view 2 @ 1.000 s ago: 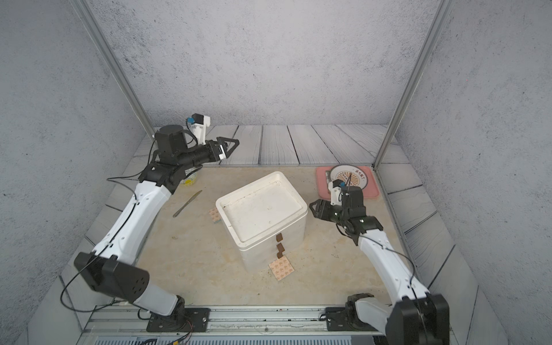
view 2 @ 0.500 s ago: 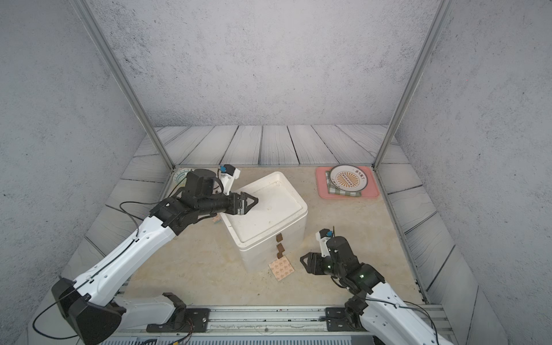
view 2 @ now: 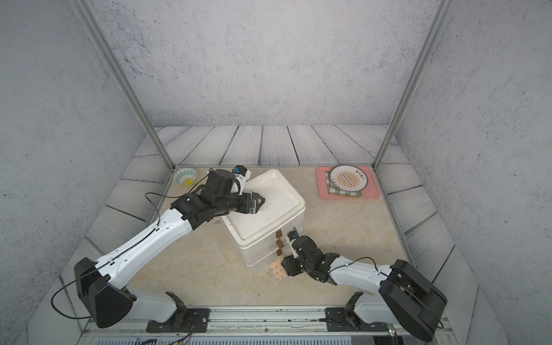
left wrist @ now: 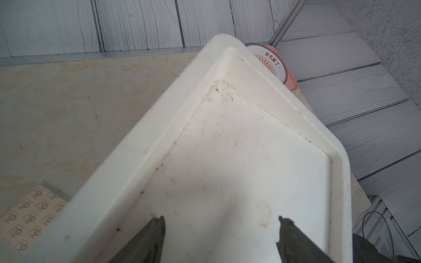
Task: Please put the sticky notes in the drawer by color
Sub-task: Open the drawer in the storage box.
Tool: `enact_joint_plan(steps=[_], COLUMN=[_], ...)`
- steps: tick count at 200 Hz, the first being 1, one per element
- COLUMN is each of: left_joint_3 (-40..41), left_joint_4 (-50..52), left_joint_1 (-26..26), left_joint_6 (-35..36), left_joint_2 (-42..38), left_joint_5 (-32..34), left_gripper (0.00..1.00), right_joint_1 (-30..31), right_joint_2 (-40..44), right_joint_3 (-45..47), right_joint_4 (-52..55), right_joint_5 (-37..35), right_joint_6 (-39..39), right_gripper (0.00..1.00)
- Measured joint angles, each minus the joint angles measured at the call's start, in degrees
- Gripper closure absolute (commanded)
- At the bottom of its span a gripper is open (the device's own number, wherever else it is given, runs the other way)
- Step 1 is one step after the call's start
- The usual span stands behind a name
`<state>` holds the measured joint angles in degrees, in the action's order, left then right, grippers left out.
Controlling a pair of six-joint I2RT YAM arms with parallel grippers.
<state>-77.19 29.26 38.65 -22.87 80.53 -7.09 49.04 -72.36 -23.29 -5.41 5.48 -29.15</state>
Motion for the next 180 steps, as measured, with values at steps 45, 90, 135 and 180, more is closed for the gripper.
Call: enact_joint_plan(steps=[45, 90, 135, 180], left_joint_3=[0.42, -1.44, -1.42, -0.63], left_joint_4=[-3.15, -5.38, -6.12, -7.34], left_joint_1=[-0.07, -0.9, -2.21, -3.34], left_joint_6=[2.19, 3.85, 4.57, 4.7], left_joint_2=[1.46, 4.61, 4.92, 4.87], left_joint_5=[3.34, 3.23, 2.86, 2.32], left_gripper=[0.15, 0.15, 0.16, 0.15], right_joint_1=[2.78, 3.78, 4.72, 6.43], right_joint_2=[-0.63, -9.01, -16.94, -23.76], right_joint_3=[6.43, 6.4, 6.08, 5.99], right_joint_4=[-17.92, -31.65, -41.75, -52.35], right_joint_5=[-4.39, -8.87, -10.93, -12.94], right_joint_6=[0.04, -1.29, -2.43, -3.65], right_gripper=[0.57, 0.6, 0.77, 0.93])
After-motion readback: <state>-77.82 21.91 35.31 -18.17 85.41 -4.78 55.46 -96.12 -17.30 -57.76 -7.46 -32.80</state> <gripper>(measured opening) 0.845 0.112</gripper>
